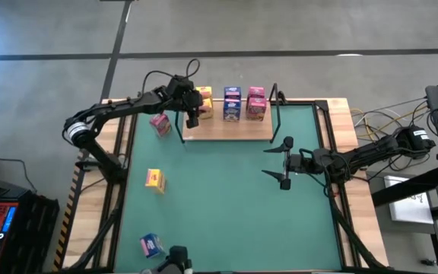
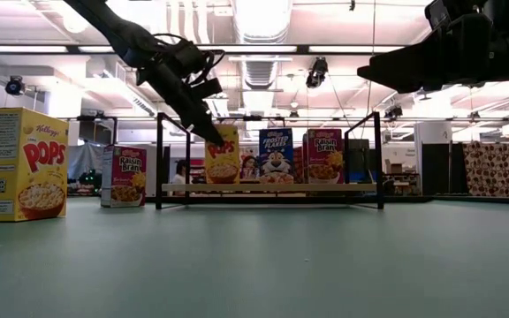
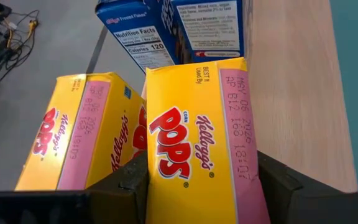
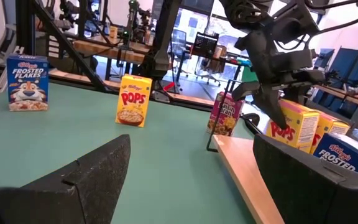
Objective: Stack cereal on shelf
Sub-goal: Put the right yellow cereal box on the shelf aligned with the other yellow cereal box
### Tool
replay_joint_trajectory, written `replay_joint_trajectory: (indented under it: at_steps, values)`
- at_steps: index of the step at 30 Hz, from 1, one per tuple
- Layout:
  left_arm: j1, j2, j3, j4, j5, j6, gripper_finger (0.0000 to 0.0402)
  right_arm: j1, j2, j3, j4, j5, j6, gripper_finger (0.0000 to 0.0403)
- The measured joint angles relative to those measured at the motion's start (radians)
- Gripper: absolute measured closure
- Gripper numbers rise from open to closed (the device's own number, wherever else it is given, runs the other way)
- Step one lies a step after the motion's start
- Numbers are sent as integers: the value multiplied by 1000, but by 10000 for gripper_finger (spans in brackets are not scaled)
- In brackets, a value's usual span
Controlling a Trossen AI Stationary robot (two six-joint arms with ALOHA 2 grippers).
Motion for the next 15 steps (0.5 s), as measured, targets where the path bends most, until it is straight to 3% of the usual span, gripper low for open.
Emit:
replay_joint_trajectory:
  at_steps: [15]
  values:
    - [0,12,0,11,-1,-33,207,0,0,0,0,0,0,76]
